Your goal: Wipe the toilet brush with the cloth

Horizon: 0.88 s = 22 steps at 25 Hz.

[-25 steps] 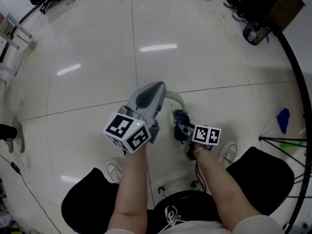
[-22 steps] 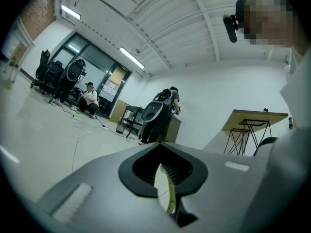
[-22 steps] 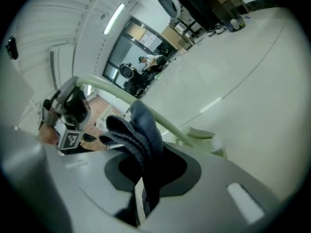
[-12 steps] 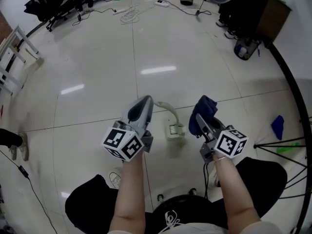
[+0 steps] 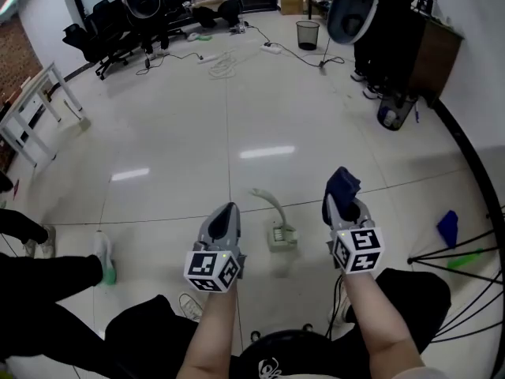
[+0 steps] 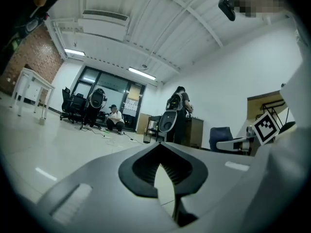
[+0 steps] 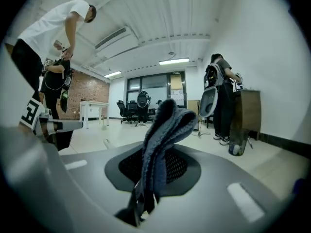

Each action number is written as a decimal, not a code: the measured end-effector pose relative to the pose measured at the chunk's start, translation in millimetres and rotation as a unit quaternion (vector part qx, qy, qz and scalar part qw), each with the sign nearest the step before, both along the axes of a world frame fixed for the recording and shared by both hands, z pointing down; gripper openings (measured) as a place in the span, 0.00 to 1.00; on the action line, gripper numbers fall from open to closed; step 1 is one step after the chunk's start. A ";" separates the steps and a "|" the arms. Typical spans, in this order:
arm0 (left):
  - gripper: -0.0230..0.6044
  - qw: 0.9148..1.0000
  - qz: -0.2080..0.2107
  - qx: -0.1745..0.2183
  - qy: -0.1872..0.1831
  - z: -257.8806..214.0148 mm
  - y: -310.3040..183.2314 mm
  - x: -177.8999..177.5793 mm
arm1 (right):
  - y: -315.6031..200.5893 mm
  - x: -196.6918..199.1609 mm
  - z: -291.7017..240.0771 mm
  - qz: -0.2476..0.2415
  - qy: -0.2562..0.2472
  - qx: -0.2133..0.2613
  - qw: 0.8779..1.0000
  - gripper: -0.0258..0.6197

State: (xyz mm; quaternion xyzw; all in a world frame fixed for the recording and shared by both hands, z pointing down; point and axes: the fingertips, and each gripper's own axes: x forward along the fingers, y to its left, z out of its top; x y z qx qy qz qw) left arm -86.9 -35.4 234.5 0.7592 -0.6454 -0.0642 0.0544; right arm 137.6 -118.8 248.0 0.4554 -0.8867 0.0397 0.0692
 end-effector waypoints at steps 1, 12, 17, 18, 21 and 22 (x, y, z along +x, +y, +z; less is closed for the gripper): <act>0.05 1.000 0.002 -0.005 -0.006 2.1 0.5 1.7 | 0.5 -0.7 5.7 0.001 -0.006 -0.009 1.000 0.14; 0.05 0.999 -0.005 -0.013 -0.029 -1.8 1.6 9.3 | 6.9 -6.5 7.3 -0.005 -0.022 -0.007 1.000 0.13; 0.05 0.999 -0.007 -0.019 -0.032 2.7 0.5 9.9 | 7.8 -9.8 11.5 -0.011 -0.013 -0.004 1.000 0.13; 0.05 0.999 -0.008 -0.021 -0.033 3.0 0.6 9.2 | 8.0 -9.8 12.0 -0.011 -0.013 -0.006 1.000 0.13; 0.05 0.999 -0.010 -0.022 -0.032 1.9 0.9 5.2 | 8.1 -12.2 13.5 -0.012 -0.011 -0.009 1.000 0.13; 0.05 0.999 -0.010 -0.021 -0.031 1.1 0.6 3.9 | 7.8 -13.2 14.2 -0.013 -0.010 -0.010 1.000 0.13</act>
